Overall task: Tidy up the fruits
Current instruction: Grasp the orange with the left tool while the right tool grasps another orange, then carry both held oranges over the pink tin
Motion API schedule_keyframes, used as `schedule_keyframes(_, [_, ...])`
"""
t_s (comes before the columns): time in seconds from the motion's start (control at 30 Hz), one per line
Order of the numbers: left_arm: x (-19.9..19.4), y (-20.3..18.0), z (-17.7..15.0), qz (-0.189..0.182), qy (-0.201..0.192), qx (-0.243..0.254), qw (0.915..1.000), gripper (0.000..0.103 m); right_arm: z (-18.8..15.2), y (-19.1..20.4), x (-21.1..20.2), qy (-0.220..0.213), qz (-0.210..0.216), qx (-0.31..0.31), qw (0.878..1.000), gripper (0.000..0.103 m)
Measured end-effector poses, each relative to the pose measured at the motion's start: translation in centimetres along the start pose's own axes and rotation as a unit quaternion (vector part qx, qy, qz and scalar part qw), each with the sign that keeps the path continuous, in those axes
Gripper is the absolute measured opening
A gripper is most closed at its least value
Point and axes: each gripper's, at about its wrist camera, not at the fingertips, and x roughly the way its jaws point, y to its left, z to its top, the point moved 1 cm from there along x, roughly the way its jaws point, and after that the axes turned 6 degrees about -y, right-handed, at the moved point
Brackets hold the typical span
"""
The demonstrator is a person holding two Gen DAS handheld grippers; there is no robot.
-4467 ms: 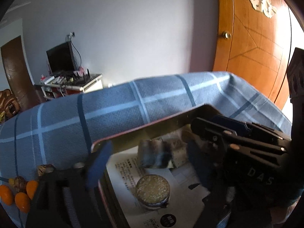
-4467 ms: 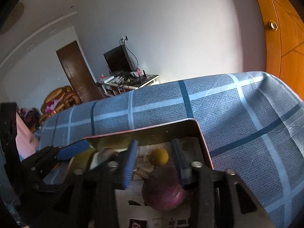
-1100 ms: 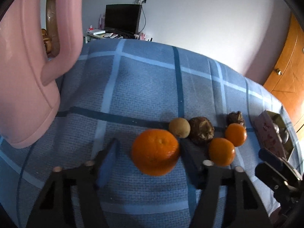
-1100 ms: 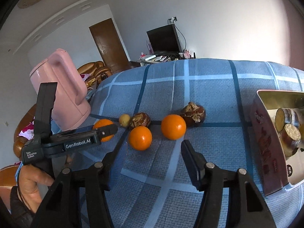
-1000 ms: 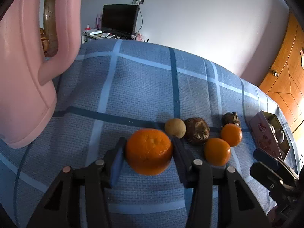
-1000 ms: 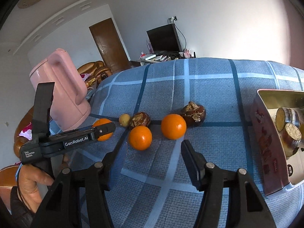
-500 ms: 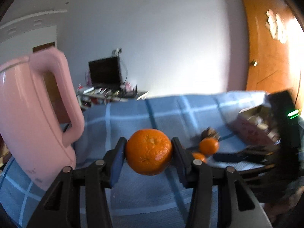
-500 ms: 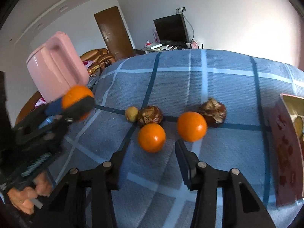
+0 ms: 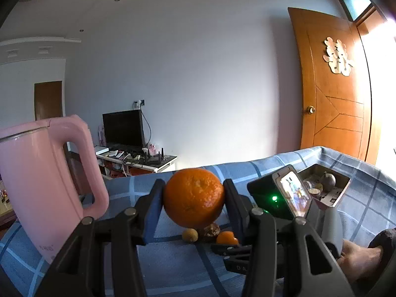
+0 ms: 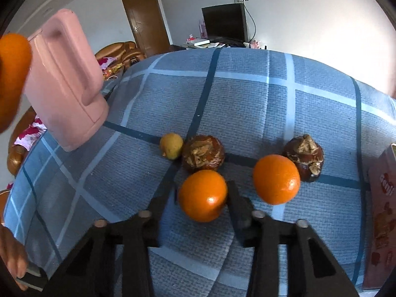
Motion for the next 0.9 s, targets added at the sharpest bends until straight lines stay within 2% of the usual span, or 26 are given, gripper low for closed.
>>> schedule_keyframes(0.2, [-0.7, -0.1, 0.4, -0.004, -0.02, -0.004, 0.9998, 0.05, -0.2, -0.3, -0.4, -0.004, 0.01, 0.002, 1.0, 0.038])
schedule_keyframes(0.3, [-0.6, -0.5, 0.3, -0.007, -0.019, -0.003, 0.9998, 0.05, -0.4, -1.1, -2.3, -0.045, 0.026, 0.018, 0.998, 0.038])
schedule_keyframes(0.4, [-0.6, -0.7, 0.3, -0.009, -0.019, 0.004, 0.9998, 0.05, -0.7, -1.6, -4.9, -0.106, 0.046, 0.024, 0.993, 0.038])
schedule_keyframes(0.57, [-0.7, -0.6, 0.2, -0.012, -0.024, -0.002, 0.9996, 0.05, -0.4, -2.7, -7.8, -0.171, 0.036, 0.036, 0.984, 0.038])
schedule_keyframes(0.9, [-0.5, -1.9, -0.3, -0.023, -0.024, -0.003, 0.9994, 0.05, -2.1, -5.2, -13.0, -0.234, 0.02, 0.029, 0.972, 0.038])
